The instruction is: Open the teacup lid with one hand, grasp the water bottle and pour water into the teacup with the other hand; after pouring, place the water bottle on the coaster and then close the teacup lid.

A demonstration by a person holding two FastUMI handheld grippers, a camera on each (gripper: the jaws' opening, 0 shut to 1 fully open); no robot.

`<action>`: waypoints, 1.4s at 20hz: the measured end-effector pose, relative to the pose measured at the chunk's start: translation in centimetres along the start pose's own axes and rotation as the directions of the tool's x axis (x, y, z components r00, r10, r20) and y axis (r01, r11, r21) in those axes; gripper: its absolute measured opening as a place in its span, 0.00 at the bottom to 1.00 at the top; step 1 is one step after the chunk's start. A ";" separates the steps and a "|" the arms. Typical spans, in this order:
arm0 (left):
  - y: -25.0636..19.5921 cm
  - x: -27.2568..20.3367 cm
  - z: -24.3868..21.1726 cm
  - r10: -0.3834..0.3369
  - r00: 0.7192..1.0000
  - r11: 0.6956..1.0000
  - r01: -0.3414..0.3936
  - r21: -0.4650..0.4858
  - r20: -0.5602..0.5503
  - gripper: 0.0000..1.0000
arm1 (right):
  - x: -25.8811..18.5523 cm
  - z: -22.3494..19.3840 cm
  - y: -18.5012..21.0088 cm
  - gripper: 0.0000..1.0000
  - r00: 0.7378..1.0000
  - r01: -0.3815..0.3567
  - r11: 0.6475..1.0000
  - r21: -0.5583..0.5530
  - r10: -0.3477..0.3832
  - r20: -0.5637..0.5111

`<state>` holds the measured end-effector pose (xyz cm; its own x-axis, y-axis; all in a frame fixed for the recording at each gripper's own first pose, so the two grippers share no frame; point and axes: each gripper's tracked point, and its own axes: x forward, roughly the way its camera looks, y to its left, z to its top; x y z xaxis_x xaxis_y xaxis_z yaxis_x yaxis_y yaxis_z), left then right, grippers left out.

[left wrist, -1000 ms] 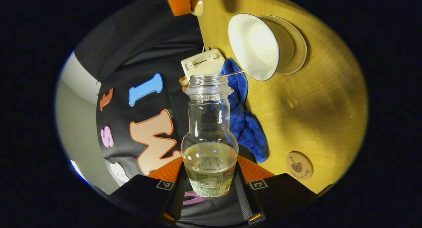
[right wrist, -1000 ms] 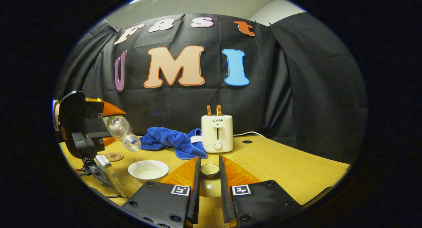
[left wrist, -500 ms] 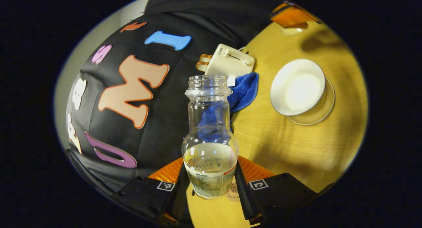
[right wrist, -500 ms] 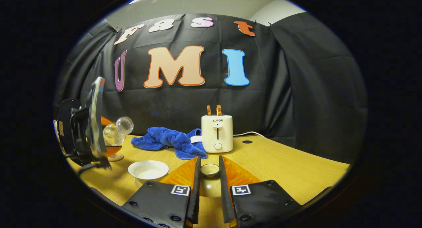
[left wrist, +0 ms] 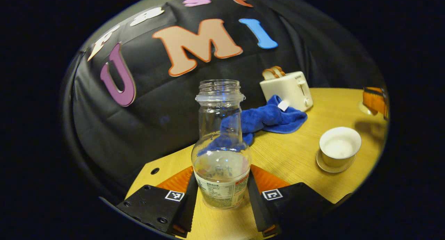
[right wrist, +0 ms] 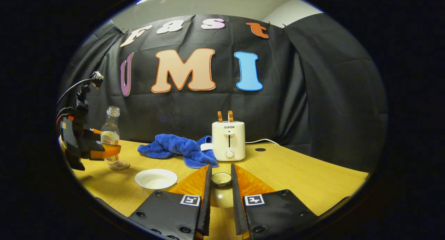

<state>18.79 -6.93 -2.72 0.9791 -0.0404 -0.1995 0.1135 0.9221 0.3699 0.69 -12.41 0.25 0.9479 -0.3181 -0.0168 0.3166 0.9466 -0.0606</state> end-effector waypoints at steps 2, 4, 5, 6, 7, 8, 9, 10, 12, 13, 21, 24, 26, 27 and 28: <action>0.1 0.1 0.6 0.029 1.000 0.996 -0.028 -0.086 0.010 0.66 | 0.0 0.0 0.0 0.31 1.000 0.000 1.000 0.000 0.000 0.000; -0.1 0.3 0.6 0.029 0.999 0.986 -0.026 -0.165 0.014 0.66 | 0.0 0.1 0.0 0.32 1.000 0.000 1.000 0.000 0.000 0.001; -0.2 0.4 0.4 0.018 1.000 0.980 -0.016 -0.200 0.009 0.66 | 0.1 0.1 0.0 0.31 1.000 0.001 1.000 0.000 -0.001 0.001; -0.1 0.6 0.2 0.013 1.000 0.973 -0.013 -0.229 -0.003 0.66 | 0.1 0.0 0.0 0.32 1.000 0.000 1.000 0.000 0.000 0.002; -0.3 0.6 0.2 0.009 1.000 0.966 -0.011 -0.258 -0.006 0.66 | 0.1 0.1 0.1 0.31 1.000 -0.002 1.000 0.000 0.002 0.002; -0.5 0.7 0.2 0.006 1.000 0.962 -0.008 -0.274 -0.011 0.66 | 0.1 0.0 0.1 0.31 1.000 -0.002 1.000 0.000 0.002 0.002; -0.4 0.8 0.1 0.001 1.000 0.957 -0.002 -0.289 -0.005 0.66 | 0.1 0.1 0.2 0.31 1.000 -0.002 1.000 -0.001 0.002 0.002; -0.6 0.8 0.1 -0.007 1.000 0.952 0.008 -0.305 0.004 0.67 | 0.1 0.1 0.1 0.31 1.000 -0.002 1.000 0.000 0.002 0.002; -0.6 1.0 -0.4 -0.021 1.000 0.951 0.016 -0.308 -0.012 0.67 | 0.1 0.0 0.1 0.32 1.000 -0.002 1.000 0.000 0.002 0.003; -0.5 1.0 -0.5 -0.021 1.000 0.951 0.015 -0.309 -0.018 0.67 | 0.1 0.0 0.1 0.32 1.000 -0.002 1.000 0.000 0.002 0.003; -0.7 1.8 -0.5 -0.019 1.000 0.941 0.021 -0.337 0.010 0.72 | 0.1 0.0 0.1 0.31 1.000 -0.003 1.000 -0.001 0.003 0.004; -0.3 1.9 -0.5 0.002 1.000 0.940 0.002 -0.341 0.012 0.76 | 0.2 0.0 0.1 0.31 1.000 -0.003 1.000 -0.001 0.003 0.004; -0.3 1.6 -0.1 0.004 0.999 0.934 0.008 -0.357 0.032 0.90 | 0.2 0.0 0.1 0.31 1.000 -0.003 1.000 -0.001 0.003 0.004; -0.3 1.6 -0.2 0.007 0.999 0.931 0.006 -0.366 0.034 0.93 | 0.2 0.0 0.1 0.31 1.000 -0.003 1.000 -0.001 0.003 0.004; -0.2 1.6 -0.3 0.013 0.999 0.930 0.002 -0.367 0.037 0.93 | 0.2 0.0 0.1 0.31 1.000 -0.003 1.000 0.000 0.003 0.004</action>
<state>20.29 -7.06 -3.36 0.9860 -0.0429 -0.1612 0.0451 0.9989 0.0104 0.89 -12.40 0.20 0.9490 -0.3149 -0.0130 0.3136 0.9476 -0.0609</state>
